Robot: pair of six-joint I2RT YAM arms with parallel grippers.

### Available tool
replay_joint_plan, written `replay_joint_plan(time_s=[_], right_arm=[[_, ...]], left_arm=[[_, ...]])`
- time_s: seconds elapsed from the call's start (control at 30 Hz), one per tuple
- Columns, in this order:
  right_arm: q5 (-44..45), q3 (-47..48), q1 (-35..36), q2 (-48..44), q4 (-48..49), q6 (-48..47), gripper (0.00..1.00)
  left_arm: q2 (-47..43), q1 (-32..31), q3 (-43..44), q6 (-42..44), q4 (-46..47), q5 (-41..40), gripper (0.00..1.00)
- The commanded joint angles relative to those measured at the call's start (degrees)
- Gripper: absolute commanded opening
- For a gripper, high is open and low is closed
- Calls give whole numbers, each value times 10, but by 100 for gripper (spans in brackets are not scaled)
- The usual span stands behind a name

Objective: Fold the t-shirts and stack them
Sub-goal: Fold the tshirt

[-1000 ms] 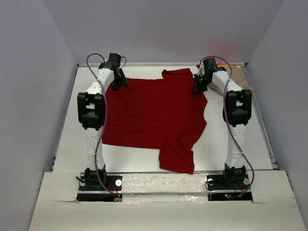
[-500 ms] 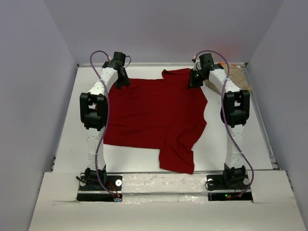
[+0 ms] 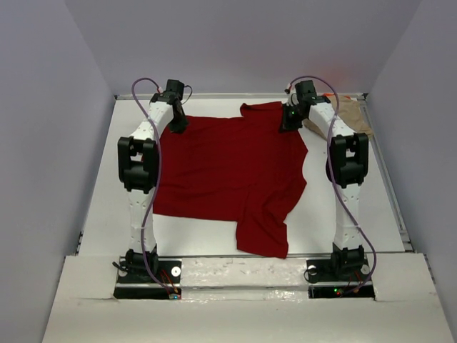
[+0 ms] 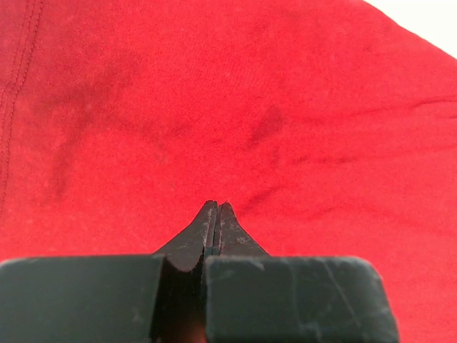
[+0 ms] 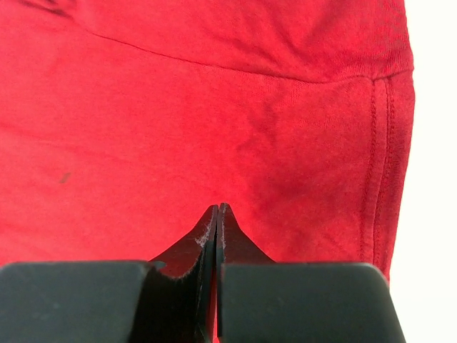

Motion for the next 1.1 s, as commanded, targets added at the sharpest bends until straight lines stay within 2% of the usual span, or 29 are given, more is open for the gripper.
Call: replay_joint_plan(time_s=[0.0, 0.37, 0.53, 0.9, 1.07], right_arm=[[25, 27, 10, 14, -3, -12, 0], [41, 33, 15, 37, -3, -13, 0], [41, 26, 15, 36, 0, -13, 0], [42, 45, 15, 45, -1, -13, 0], [39, 36, 15, 49, -8, -10, 0]], left_arm=[[7, 11, -14, 2, 4, 13, 0], [36, 26, -10, -1, 11, 61, 0], [54, 30, -15, -5, 14, 111, 0], [66, 40, 2, -3, 12, 122, 0], [52, 42, -45, -13, 22, 137, 0]])
